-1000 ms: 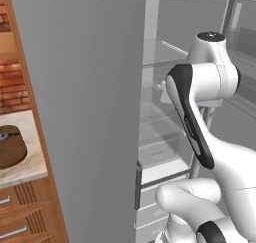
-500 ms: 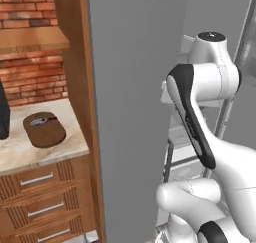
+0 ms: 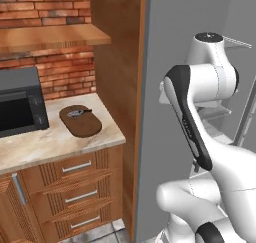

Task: Retrieve a lemon from the fridge and place it on the cutting board with the fish.

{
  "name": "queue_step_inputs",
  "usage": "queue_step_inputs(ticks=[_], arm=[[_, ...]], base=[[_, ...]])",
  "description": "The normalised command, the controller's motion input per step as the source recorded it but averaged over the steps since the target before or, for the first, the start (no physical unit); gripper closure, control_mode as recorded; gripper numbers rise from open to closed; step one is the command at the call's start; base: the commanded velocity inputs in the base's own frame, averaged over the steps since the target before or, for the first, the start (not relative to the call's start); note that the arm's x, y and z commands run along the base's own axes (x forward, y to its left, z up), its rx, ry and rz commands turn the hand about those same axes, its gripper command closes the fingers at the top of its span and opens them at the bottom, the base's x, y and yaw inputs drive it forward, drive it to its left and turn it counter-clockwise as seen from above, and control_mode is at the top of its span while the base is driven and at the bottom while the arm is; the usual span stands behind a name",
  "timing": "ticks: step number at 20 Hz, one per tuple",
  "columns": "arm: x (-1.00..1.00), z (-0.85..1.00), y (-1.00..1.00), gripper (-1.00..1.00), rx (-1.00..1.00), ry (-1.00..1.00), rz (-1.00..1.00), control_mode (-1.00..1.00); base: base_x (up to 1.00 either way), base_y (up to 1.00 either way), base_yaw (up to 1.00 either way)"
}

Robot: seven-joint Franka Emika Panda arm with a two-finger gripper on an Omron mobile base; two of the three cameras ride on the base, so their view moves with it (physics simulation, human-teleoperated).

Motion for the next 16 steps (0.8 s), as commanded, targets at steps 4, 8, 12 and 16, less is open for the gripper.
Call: queue_step_inputs(ticks=[4,8,12,16], arm=[[0.0,0.0,0.0,1.0,0.0,0.0,0.0,1.0],[0.0,0.0,0.0,1.0,0.0,0.0,0.0,1.0],[0.0,0.0,0.0,1.0,0.0,0.0,0.0,1.0],[0.0,0.0,0.0,1.0,0.0,0.0,0.0,1.0]], base=[[0.0,0.17,0.0],[0.0,0.06,0.0],[0.01,0.2,0.0],[0.0,0.6,0.0]])
